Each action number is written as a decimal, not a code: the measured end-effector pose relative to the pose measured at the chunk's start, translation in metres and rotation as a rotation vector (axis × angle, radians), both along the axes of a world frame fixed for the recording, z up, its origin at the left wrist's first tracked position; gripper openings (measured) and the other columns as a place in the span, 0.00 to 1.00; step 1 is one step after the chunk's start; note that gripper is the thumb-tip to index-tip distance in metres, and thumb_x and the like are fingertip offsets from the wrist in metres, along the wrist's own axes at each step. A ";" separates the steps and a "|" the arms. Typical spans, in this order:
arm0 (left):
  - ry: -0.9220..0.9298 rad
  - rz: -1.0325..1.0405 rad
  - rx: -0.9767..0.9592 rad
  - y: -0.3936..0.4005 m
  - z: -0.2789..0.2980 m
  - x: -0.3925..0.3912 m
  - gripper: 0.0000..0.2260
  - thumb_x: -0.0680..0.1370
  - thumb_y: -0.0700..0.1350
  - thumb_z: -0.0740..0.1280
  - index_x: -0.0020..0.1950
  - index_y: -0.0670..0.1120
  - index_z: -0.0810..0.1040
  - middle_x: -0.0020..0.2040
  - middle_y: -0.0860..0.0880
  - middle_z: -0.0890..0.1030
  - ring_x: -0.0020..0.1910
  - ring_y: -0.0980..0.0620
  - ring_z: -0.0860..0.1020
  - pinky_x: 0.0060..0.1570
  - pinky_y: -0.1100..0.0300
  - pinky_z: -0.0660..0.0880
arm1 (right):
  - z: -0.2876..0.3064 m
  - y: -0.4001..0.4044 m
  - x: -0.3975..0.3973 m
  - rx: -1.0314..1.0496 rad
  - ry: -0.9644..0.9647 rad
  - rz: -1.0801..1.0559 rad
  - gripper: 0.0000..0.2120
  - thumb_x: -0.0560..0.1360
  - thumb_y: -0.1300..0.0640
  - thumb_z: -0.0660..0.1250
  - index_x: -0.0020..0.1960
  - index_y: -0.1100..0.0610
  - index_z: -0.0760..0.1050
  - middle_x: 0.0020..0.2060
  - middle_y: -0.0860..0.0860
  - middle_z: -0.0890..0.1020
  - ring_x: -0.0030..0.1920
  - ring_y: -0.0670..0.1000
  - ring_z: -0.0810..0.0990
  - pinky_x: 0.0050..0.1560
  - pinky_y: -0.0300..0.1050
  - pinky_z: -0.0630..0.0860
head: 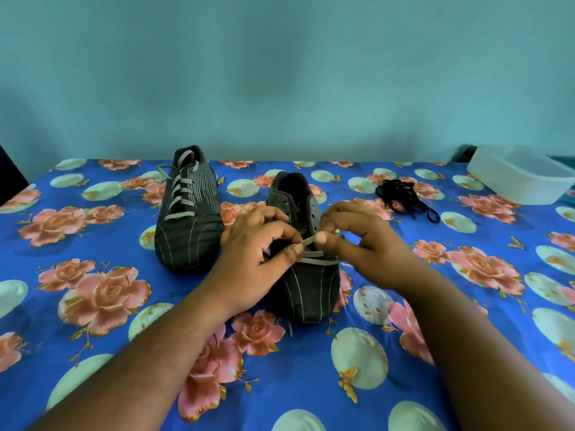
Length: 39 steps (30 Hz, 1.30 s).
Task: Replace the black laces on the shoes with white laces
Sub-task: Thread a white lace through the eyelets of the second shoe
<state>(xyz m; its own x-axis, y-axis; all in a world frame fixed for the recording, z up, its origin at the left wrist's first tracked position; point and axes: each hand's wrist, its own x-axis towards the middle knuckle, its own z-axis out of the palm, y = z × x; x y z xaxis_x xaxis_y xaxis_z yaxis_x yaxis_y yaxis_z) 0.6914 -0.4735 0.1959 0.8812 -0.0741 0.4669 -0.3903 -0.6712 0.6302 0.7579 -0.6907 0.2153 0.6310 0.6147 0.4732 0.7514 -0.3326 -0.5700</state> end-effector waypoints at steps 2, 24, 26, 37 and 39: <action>0.017 -0.001 -0.008 0.000 0.000 0.000 0.05 0.75 0.62 0.66 0.48 0.64 0.78 0.60 0.65 0.71 0.67 0.61 0.66 0.62 0.50 0.59 | 0.007 -0.010 0.001 0.146 0.199 0.075 0.14 0.79 0.50 0.66 0.41 0.59 0.78 0.42 0.53 0.79 0.47 0.52 0.78 0.52 0.44 0.73; -0.112 -0.040 -0.040 -0.007 0.007 -0.004 0.12 0.76 0.64 0.67 0.46 0.58 0.82 0.55 0.61 0.77 0.65 0.53 0.73 0.67 0.38 0.66 | 0.002 0.020 -0.019 0.343 0.344 0.100 0.07 0.79 0.57 0.69 0.44 0.56 0.83 0.37 0.52 0.83 0.39 0.49 0.81 0.42 0.44 0.77; -0.064 -0.092 -0.118 -0.006 0.007 -0.004 0.13 0.75 0.64 0.68 0.43 0.57 0.82 0.54 0.59 0.78 0.64 0.52 0.74 0.68 0.43 0.67 | 0.001 0.017 -0.017 0.337 0.331 0.092 0.08 0.79 0.57 0.69 0.44 0.60 0.82 0.37 0.56 0.83 0.38 0.51 0.80 0.40 0.46 0.77; -0.072 -0.078 -0.821 0.016 0.019 0.001 0.10 0.71 0.53 0.71 0.45 0.47 0.79 0.43 0.55 0.79 0.46 0.54 0.76 0.49 0.65 0.74 | 0.017 -0.013 -0.001 0.452 0.272 -0.164 0.11 0.81 0.54 0.66 0.42 0.56 0.81 0.37 0.51 0.82 0.39 0.49 0.78 0.44 0.38 0.76; -0.088 -0.013 -0.777 0.015 0.016 0.003 0.12 0.72 0.52 0.71 0.46 0.44 0.77 0.41 0.56 0.78 0.44 0.54 0.75 0.47 0.64 0.73 | 0.020 -0.017 0.004 0.586 0.360 -0.244 0.12 0.83 0.56 0.63 0.43 0.57 0.79 0.38 0.50 0.83 0.40 0.52 0.79 0.46 0.42 0.78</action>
